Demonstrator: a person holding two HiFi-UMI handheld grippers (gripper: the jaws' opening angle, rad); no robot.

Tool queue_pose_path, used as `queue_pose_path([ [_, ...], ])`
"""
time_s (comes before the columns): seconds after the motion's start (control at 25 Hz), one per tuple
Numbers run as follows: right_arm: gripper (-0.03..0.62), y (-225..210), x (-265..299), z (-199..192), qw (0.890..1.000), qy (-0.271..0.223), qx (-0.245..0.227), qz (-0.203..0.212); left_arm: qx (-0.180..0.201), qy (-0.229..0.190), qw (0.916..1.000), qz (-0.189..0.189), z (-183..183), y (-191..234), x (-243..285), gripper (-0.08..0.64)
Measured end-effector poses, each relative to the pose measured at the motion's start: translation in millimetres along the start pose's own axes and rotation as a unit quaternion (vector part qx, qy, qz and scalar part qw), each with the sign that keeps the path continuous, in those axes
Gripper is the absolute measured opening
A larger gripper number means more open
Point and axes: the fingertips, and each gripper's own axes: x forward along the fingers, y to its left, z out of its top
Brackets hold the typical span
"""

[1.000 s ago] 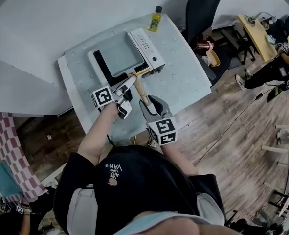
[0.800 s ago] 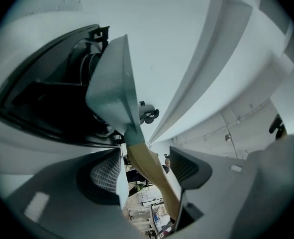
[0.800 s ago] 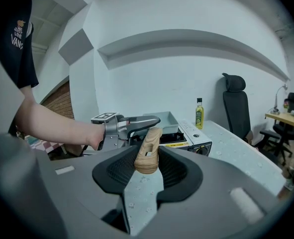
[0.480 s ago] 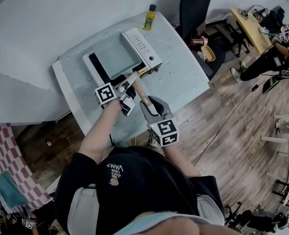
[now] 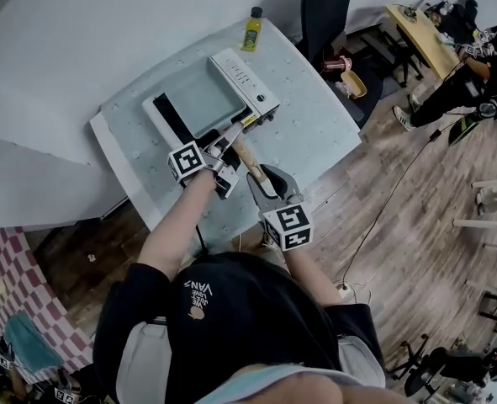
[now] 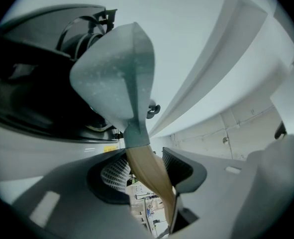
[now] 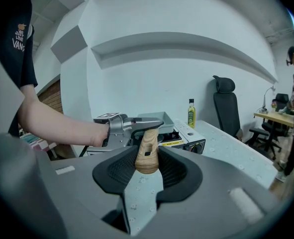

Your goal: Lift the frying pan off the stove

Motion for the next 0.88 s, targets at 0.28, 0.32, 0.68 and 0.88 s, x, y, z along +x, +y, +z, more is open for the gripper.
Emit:
queue_pose_path([
  [0.28,0.135,9.3,-10.6,-9.0,1.0,-0.002,0.01,-0.03,0.013,0.045,0.9989,0.004,-14.0,-4.7,-6.7,0.183],
  [0.32,0.134,11.1,-12.5,-9.1,0.999,-0.004,0.009,-0.032,0.014,0.05,0.9987,0.003,-15.8,-5.6,-8.3,0.182],
  [0.68,0.133,17.0,-38.7,-17.1,1.0,-0.01,0.003,-0.027,0.026,0.049,0.9985,0.004,-38.0,-18.6,-22.5,0.176],
  [0.88,0.133,21.1,-62.0,-16.7,1.0,-0.022,0.001,-0.014,0.045,0.039,0.9982,0.007,-55.6,-32.7,-31.0,0.175],
])
